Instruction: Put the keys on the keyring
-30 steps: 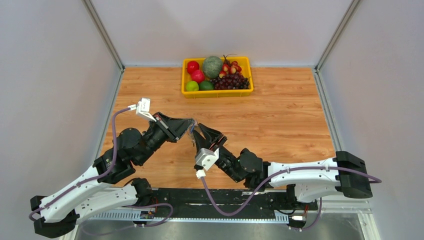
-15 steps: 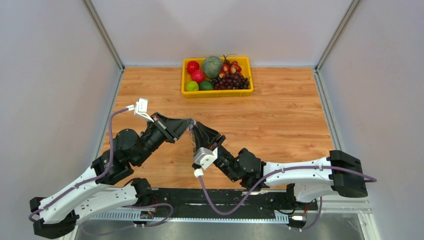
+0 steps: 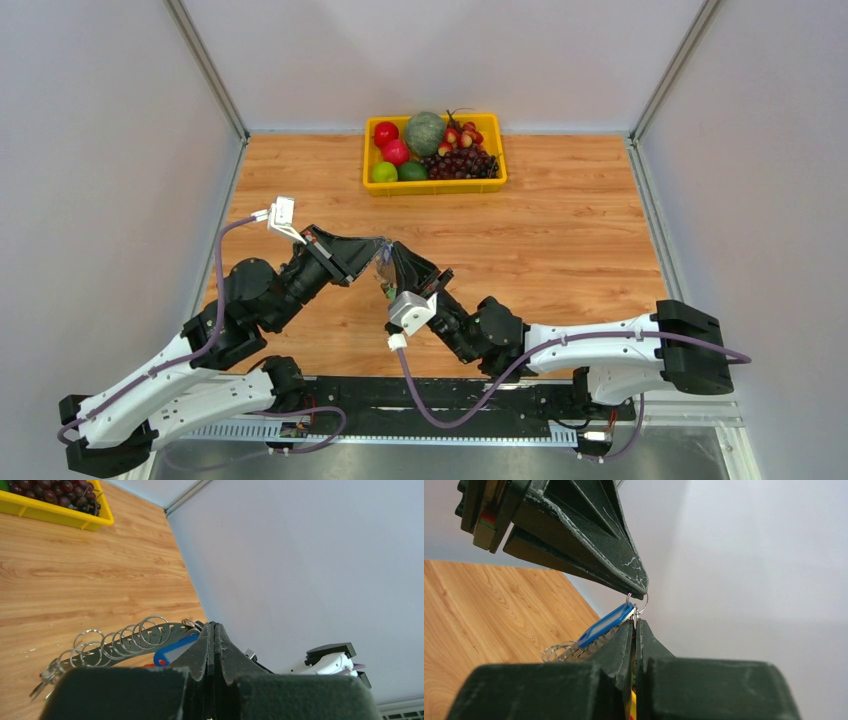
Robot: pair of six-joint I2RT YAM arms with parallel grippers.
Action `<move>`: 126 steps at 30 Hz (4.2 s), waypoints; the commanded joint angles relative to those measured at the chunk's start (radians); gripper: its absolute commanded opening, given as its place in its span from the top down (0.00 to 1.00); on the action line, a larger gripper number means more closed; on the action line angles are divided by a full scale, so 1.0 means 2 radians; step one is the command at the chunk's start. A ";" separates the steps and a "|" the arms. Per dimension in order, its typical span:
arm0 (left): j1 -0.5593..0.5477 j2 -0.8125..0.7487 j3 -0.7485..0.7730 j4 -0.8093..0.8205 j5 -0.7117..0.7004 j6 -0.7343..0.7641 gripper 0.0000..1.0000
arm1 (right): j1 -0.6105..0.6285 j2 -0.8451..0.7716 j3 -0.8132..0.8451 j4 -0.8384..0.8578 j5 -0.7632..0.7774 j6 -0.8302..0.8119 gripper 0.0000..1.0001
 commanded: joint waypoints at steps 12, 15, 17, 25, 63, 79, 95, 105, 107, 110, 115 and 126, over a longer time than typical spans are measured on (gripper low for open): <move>-0.001 0.001 0.008 0.025 0.016 0.013 1.00 | -0.003 -0.138 0.002 -0.145 -0.051 0.106 1.00; -0.001 0.003 0.008 0.027 0.016 0.015 1.00 | -0.003 -0.167 0.000 -0.175 -0.064 0.125 1.00; -0.001 0.008 0.009 0.030 0.019 0.016 1.00 | -0.002 -0.182 0.001 -0.200 -0.077 0.140 1.00; -0.001 0.041 0.015 0.050 0.044 0.014 1.00 | -0.003 -0.234 -0.018 -0.214 -0.130 0.193 1.00; -0.001 0.062 0.011 0.099 0.078 0.010 1.00 | -0.002 -0.237 0.033 -0.398 -0.044 0.276 0.65; -0.001 0.050 0.010 0.089 0.058 0.004 1.00 | 0.025 -0.182 0.001 -0.263 0.021 0.159 0.57; -0.001 0.046 0.009 0.087 0.058 0.005 1.00 | 0.027 -0.128 -0.009 -0.147 0.041 0.104 0.59; -0.001 0.043 0.006 0.087 0.062 0.002 1.00 | 0.027 -0.108 -0.002 -0.122 0.046 0.095 0.64; -0.001 0.043 0.006 0.087 0.063 0.000 1.00 | 0.026 -0.108 -0.002 -0.118 0.046 0.092 0.65; -0.001 0.042 0.005 0.087 0.064 0.000 1.00 | 0.026 -0.106 -0.004 -0.110 0.050 0.084 0.67; -0.001 0.042 0.004 0.088 0.065 0.000 1.00 | 0.026 -0.105 -0.002 -0.112 0.055 0.071 0.67; -0.001 0.038 0.001 0.090 0.067 -0.003 1.00 | 0.023 -0.105 -0.008 -0.120 0.056 0.065 0.68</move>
